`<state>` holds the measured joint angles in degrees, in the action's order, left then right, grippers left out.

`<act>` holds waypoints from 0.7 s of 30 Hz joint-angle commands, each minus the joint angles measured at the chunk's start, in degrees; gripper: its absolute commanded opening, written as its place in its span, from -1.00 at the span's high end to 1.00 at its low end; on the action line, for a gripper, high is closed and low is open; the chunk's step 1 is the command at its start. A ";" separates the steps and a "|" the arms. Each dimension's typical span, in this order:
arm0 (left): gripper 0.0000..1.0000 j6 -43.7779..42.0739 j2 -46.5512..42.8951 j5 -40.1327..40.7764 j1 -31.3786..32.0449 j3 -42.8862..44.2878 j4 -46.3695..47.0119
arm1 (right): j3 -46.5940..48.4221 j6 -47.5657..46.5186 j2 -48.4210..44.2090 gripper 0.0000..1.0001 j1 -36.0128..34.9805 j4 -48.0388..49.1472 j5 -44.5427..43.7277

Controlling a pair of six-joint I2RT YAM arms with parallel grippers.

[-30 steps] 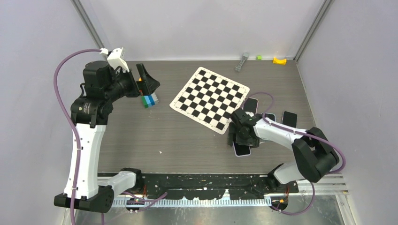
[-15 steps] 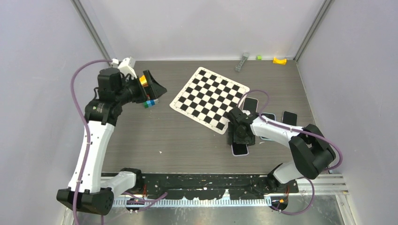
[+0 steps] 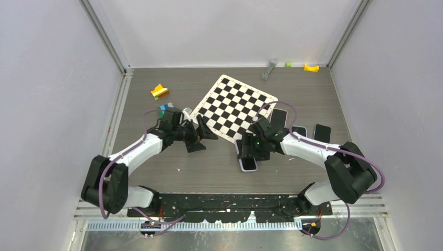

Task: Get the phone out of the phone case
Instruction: Pick up the phone at the center of the board.

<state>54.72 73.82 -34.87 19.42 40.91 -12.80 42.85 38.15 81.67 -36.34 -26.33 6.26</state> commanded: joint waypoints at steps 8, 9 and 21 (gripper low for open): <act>-0.72 9.49 12.93 -2.20 6.16 0.42 23.30 | 7.51 0.86 4.69 0.48 -5.04 18.60 11.13; -0.66 9.88 13.19 -1.72 6.17 0.26 22.96 | 8.06 0.91 5.33 0.48 -5.23 19.34 11.05; 0.15 13.27 16.72 -0.25 6.16 1.63 22.00 | 12.86 0.17 9.01 0.48 -8.30 21.40 10.12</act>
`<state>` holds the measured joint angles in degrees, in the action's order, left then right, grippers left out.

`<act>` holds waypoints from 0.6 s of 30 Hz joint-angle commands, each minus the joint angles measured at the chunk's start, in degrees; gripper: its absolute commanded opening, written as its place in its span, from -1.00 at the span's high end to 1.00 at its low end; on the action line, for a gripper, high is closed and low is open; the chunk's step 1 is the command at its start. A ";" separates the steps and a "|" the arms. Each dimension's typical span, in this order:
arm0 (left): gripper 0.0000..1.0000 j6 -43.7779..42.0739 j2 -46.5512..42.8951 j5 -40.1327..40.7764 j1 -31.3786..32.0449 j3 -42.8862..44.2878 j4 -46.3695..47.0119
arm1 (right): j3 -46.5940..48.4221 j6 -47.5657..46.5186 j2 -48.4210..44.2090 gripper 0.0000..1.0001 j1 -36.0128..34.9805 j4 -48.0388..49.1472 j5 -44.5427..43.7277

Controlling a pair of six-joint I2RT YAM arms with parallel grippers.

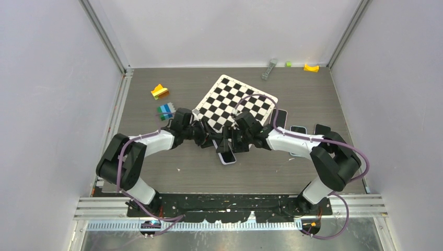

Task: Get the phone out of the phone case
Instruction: Pick up the phone at the center of the board.

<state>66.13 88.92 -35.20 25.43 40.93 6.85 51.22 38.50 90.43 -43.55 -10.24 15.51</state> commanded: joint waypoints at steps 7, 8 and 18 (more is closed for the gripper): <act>0.99 0.08 1.80 0.05 0.10 2.35 1.84 | 6.22 0.44 0.42 0.35 -1.27 5.36 -0.20; 1.00 -0.57 1.52 0.04 -0.05 2.97 1.24 | 6.33 0.26 0.26 0.23 -1.23 5.03 -0.47; 1.00 -3.96 -10.13 -7.59 -13.54 13.59 -3.38 | 6.05 3.79 -17.37 -0.99 4.58 2.75 -4.25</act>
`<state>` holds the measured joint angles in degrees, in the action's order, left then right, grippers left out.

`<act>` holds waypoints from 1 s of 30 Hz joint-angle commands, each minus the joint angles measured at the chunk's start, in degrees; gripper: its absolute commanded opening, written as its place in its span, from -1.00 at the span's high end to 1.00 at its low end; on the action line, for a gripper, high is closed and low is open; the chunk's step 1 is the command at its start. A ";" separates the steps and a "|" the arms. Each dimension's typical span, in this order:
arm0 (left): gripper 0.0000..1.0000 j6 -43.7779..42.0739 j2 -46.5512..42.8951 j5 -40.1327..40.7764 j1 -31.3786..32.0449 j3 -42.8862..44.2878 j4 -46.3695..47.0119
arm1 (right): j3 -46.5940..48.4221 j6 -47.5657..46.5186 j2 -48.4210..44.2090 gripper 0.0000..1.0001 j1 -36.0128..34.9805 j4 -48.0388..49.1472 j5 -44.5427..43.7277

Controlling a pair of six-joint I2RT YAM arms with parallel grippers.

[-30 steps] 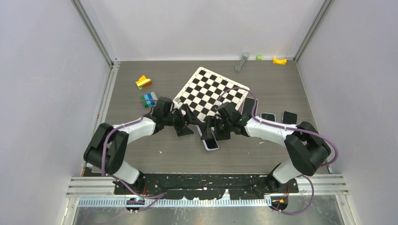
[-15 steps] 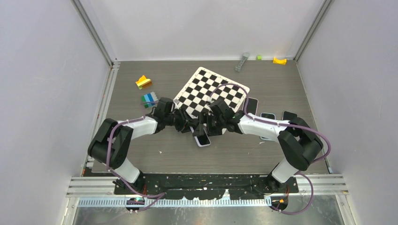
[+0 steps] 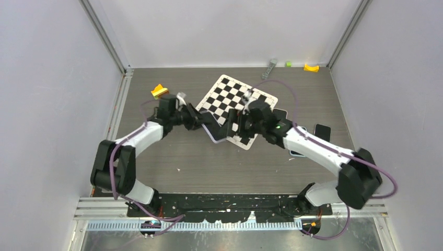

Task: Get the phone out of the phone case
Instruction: Pick up the phone at the center of the board.

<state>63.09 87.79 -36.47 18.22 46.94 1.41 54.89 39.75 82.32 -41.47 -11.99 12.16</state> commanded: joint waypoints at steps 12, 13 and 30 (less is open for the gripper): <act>1.00 13.34 -21.53 -5.45 -13.65 23.21 6.12 | 8.00 15.61 -12.51 -0.71 2.75 23.87 5.48; 1.00 14.37 -21.96 -5.33 -13.65 23.66 6.15 | 9.12 15.67 -11.86 -0.66 2.56 24.36 5.84; 1.00 34.72 -23.54 -3.57 -13.58 17.20 21.06 | 15.20 16.03 -4.34 -0.12 -2.91 37.81 10.18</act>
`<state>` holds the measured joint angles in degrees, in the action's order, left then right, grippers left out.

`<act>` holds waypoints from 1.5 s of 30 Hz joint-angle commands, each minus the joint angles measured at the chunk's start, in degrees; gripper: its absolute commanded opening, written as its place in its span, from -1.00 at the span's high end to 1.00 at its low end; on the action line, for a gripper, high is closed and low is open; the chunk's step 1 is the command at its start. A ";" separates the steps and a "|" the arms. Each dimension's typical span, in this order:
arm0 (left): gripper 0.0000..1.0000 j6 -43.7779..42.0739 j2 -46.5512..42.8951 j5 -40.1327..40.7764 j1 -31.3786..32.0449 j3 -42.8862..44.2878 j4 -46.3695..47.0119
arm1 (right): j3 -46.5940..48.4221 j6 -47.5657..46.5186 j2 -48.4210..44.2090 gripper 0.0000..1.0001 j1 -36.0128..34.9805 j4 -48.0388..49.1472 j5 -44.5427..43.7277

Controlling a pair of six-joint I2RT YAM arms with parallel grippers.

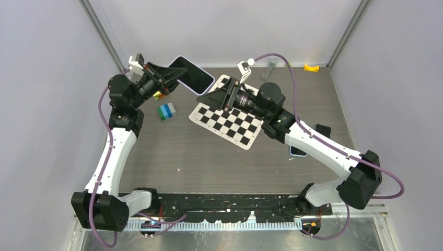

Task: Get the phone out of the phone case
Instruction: Pick up the phone at the center of the board, then remove the phone case from the phone.

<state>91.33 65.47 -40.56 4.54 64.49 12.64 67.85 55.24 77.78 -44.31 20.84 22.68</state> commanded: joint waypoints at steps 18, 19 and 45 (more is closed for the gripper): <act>1.00 10.21 -1.27 0.97 0.12 -2.84 12.34 | 2.85 -2.23 -0.66 -0.54 -0.01 6.80 -0.99; 1.00 10.19 -1.32 0.93 0.17 -2.83 12.03 | 3.18 -1.43 -0.55 -0.48 -0.04 6.56 -1.33; 1.00 33.21 0.96 -0.13 6.14 -8.54 13.72 | 15.36 -34.28 4.62 0.52 0.02 -28.63 10.64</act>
<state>114.19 66.89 -38.37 7.81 55.96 20.86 78.94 39.09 79.26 -43.22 7.68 24.95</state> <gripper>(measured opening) 0.155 0.281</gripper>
